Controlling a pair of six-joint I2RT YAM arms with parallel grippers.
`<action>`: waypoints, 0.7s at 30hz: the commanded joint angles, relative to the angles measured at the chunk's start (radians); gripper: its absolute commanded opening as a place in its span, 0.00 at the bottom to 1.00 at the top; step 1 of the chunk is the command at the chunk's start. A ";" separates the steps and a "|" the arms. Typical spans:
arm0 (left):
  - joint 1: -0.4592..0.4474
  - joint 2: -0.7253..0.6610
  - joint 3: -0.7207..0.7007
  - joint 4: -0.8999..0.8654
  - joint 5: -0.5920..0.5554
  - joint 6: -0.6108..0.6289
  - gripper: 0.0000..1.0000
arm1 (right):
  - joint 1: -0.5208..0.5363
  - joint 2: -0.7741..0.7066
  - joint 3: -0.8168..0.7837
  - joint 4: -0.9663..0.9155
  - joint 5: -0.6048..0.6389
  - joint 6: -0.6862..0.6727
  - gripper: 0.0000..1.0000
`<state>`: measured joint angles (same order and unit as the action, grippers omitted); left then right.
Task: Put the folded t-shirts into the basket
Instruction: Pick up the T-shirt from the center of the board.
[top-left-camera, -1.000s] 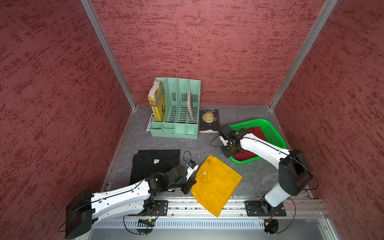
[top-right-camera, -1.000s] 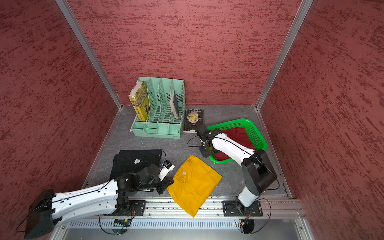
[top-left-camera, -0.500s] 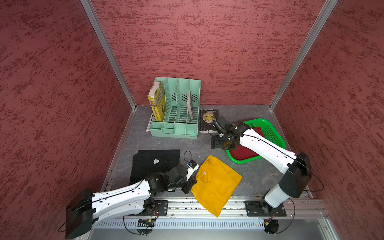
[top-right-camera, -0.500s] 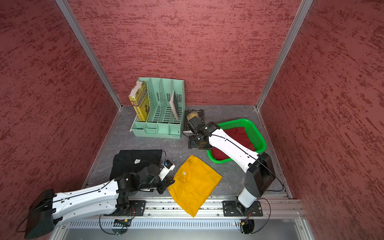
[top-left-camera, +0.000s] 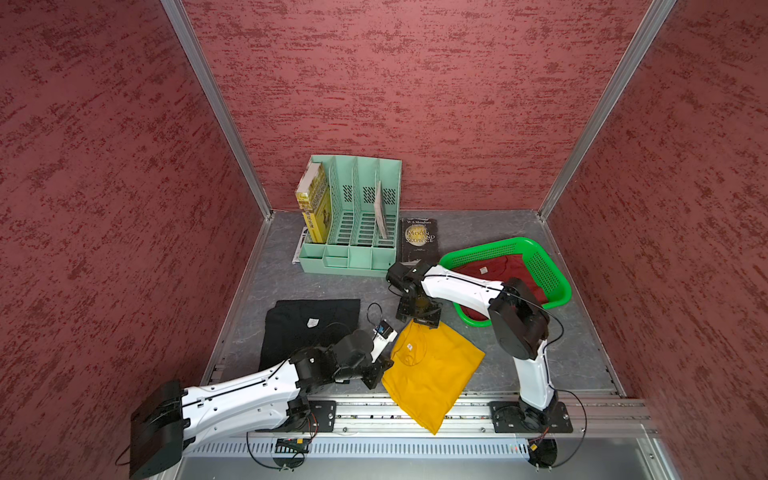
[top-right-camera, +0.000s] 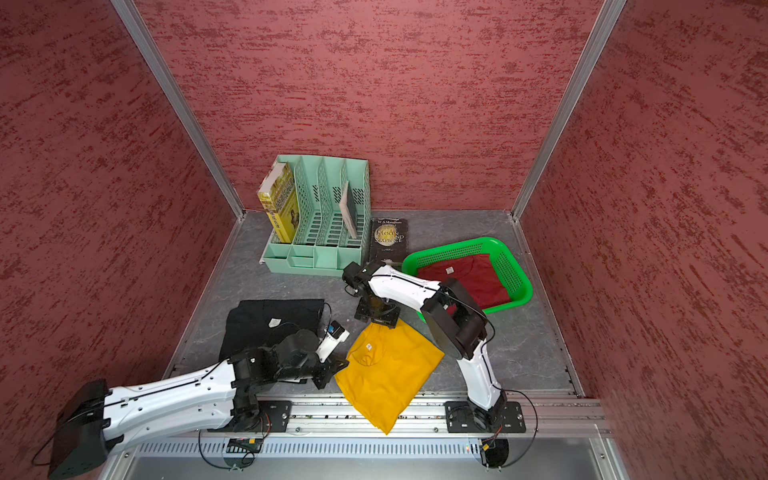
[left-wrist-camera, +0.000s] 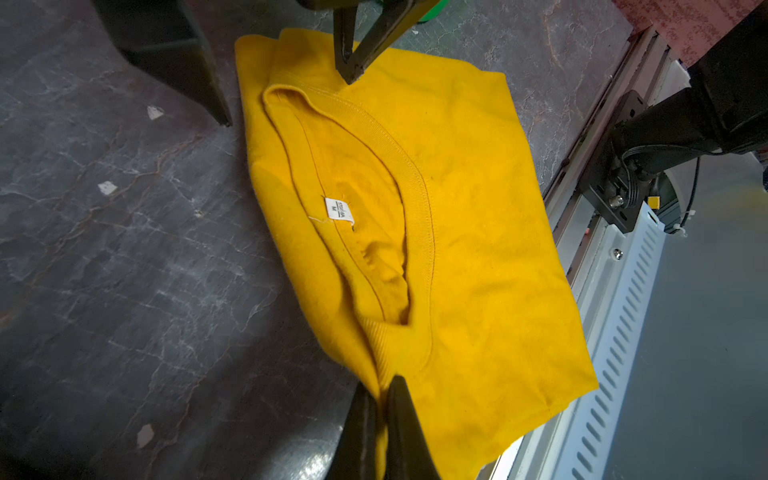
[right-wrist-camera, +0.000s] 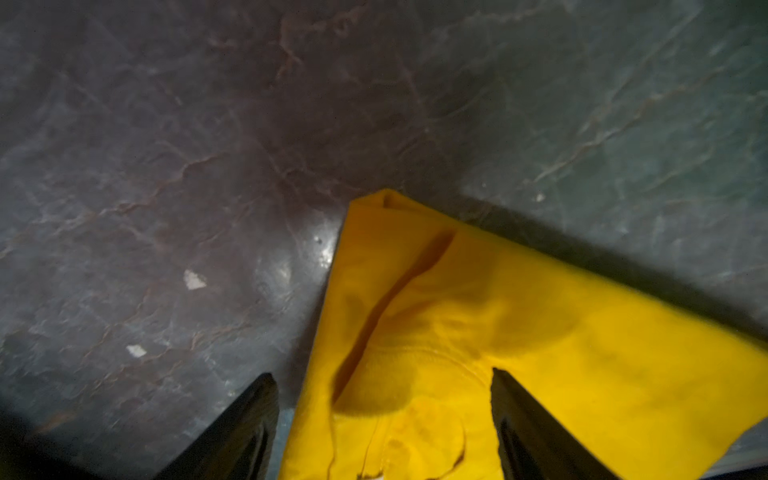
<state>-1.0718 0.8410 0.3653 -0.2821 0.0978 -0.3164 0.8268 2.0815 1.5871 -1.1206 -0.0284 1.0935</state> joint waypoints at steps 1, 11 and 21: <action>0.001 -0.024 -0.017 0.026 0.003 0.015 0.00 | -0.001 0.050 0.032 -0.040 0.043 0.032 0.80; 0.000 -0.040 -0.019 0.018 -0.001 0.014 0.00 | 0.004 0.173 0.089 -0.045 0.044 0.004 0.63; -0.052 -0.087 0.057 -0.059 -0.032 0.064 0.00 | 0.005 -0.014 0.087 -0.073 0.079 0.058 0.00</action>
<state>-1.1015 0.7841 0.3771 -0.3256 0.0719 -0.2966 0.8280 2.1574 1.6829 -1.1896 0.0051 1.1244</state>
